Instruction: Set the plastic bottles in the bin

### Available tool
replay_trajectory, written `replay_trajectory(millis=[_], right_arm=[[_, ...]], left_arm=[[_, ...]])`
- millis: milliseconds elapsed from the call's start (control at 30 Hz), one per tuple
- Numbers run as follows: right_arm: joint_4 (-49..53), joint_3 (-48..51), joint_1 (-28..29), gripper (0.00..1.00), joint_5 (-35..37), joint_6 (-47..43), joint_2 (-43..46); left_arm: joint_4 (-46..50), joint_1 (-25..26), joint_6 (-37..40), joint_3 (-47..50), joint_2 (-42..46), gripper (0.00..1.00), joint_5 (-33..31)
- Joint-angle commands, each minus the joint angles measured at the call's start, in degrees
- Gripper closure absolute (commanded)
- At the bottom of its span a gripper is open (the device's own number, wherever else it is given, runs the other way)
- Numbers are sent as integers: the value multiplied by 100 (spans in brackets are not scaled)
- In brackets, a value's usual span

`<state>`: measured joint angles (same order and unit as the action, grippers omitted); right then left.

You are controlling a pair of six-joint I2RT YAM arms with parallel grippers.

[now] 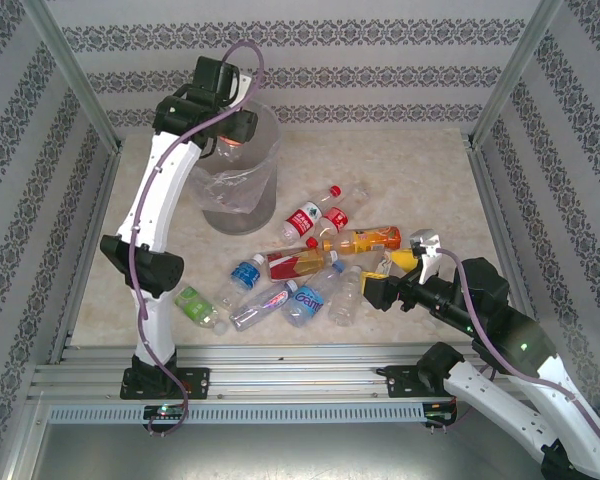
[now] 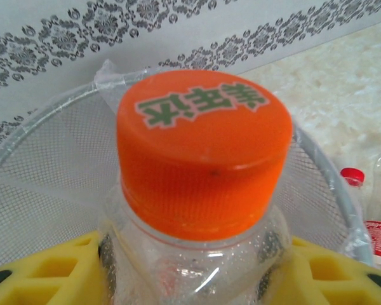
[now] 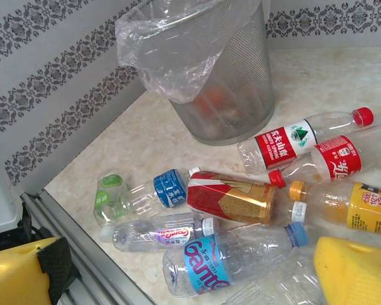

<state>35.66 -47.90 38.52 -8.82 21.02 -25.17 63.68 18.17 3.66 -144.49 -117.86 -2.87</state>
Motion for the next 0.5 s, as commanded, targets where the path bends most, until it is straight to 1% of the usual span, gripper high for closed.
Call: replay_trajectory(millis=[0, 233, 467], right_arm=[[55, 26, 41, 2, 120, -1, 47], [109, 57, 39, 2, 157, 12, 60], [82, 114, 32, 2, 157, 22, 47]], left_arm=[[219, -58, 134, 61, -262, 47, -64], [292, -66, 109, 162, -606, 47, -222], [301, -83, -36, 729, -667, 46, -284]])
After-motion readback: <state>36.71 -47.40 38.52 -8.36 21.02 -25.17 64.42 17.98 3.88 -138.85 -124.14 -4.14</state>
